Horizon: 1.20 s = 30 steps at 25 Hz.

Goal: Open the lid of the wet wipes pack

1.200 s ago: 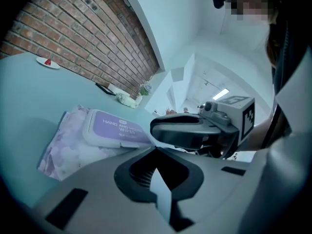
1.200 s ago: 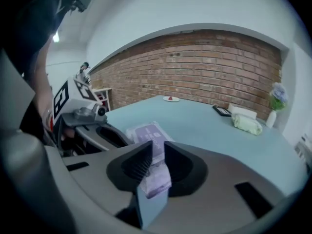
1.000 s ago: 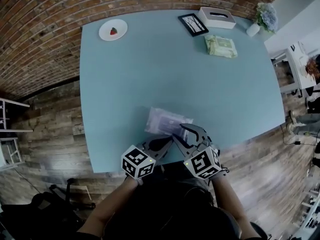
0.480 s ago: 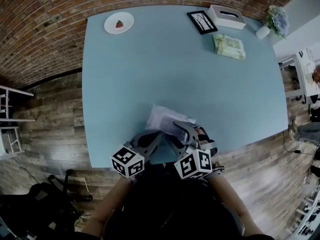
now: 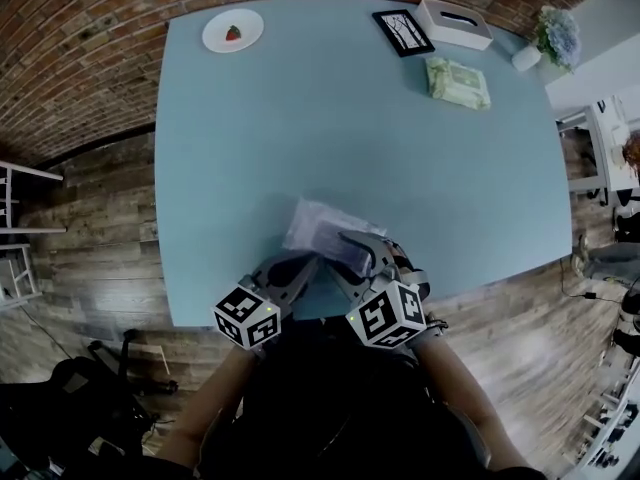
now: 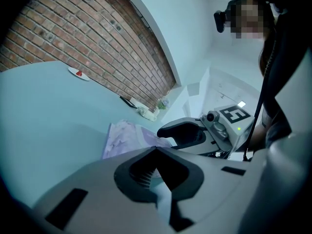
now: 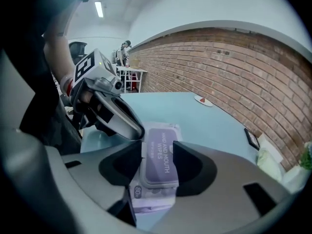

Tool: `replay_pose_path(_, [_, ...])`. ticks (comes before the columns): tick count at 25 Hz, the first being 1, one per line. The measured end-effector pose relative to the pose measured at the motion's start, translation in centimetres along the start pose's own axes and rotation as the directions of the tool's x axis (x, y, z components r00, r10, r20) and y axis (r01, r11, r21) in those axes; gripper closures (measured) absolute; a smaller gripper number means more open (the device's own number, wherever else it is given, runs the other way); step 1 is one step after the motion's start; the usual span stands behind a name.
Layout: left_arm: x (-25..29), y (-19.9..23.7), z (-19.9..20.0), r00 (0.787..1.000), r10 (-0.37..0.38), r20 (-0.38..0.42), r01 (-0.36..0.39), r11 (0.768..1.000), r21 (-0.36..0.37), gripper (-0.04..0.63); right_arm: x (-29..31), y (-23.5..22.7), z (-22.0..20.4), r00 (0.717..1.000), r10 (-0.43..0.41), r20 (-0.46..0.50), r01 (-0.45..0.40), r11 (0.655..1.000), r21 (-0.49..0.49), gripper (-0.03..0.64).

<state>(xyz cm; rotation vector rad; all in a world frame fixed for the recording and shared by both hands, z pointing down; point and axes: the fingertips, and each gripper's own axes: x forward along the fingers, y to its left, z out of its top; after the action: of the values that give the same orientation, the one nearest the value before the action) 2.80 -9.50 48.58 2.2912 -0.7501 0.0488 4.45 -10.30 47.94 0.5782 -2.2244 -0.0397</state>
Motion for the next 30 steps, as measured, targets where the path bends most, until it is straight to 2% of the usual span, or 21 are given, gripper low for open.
replay_pose_path(10, [0.1,-0.1,0.0,0.999,0.034,0.019,-0.035,0.999,0.014,0.584,-0.3,0.7,0.1,0.998,0.069,0.005,-0.069,0.998,0.002,0.485])
replay_pose_path(23, [0.1,0.0,-0.1,0.999,0.032,0.012,-0.032,0.999,0.024,0.584,-0.9,0.9,1.0,0.986,0.161,0.045,-0.163,0.985,0.049,0.539])
replay_pose_path(30, [0.2,0.0,-0.2,0.999,0.034,0.008,-0.034,0.999,0.037,0.584,-1.7,0.3,1.6,0.984,0.158,0.079,-0.164,0.985,0.062,0.546])
